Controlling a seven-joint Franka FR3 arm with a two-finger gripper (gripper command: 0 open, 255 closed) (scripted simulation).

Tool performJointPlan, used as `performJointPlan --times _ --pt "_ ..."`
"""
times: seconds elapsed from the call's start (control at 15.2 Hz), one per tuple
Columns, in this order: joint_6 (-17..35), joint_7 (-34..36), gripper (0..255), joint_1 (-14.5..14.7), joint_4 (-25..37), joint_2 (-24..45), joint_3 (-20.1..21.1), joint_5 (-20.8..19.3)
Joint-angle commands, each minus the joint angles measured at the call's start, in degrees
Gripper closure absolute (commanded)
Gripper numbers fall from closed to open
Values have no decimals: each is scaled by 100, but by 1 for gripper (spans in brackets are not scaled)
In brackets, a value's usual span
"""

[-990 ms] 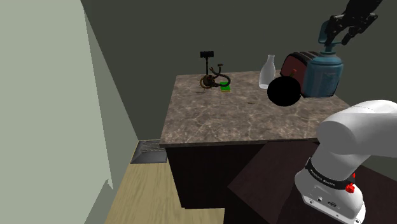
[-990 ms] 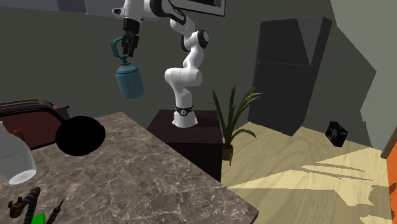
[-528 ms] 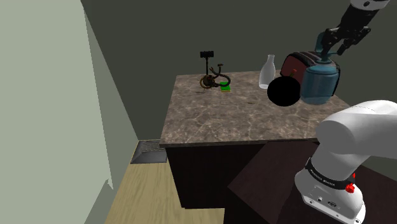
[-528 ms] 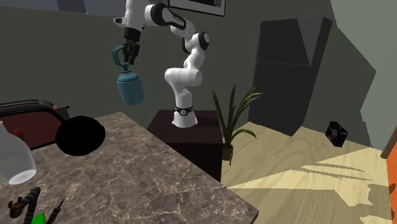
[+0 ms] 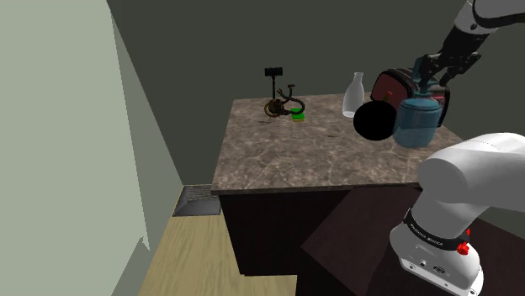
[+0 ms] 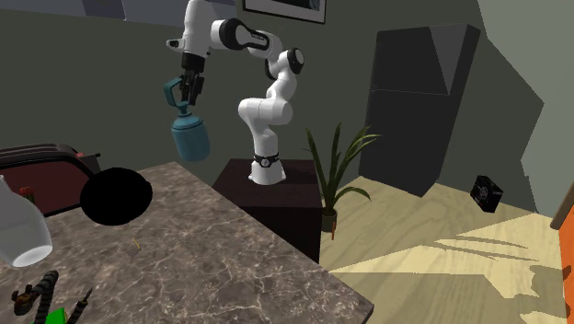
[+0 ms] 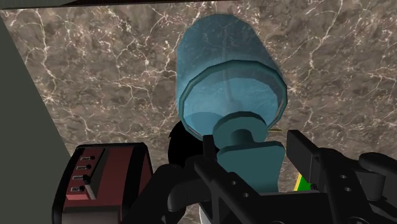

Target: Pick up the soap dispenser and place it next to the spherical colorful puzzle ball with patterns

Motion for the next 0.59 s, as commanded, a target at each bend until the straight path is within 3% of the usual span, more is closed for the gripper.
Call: performJointPlan --times 0.0,0.53 --pt "128 11 255 -33 -170 -48 -54 -58" --pt "613 34 255 -195 -813 -196 -308 -320"
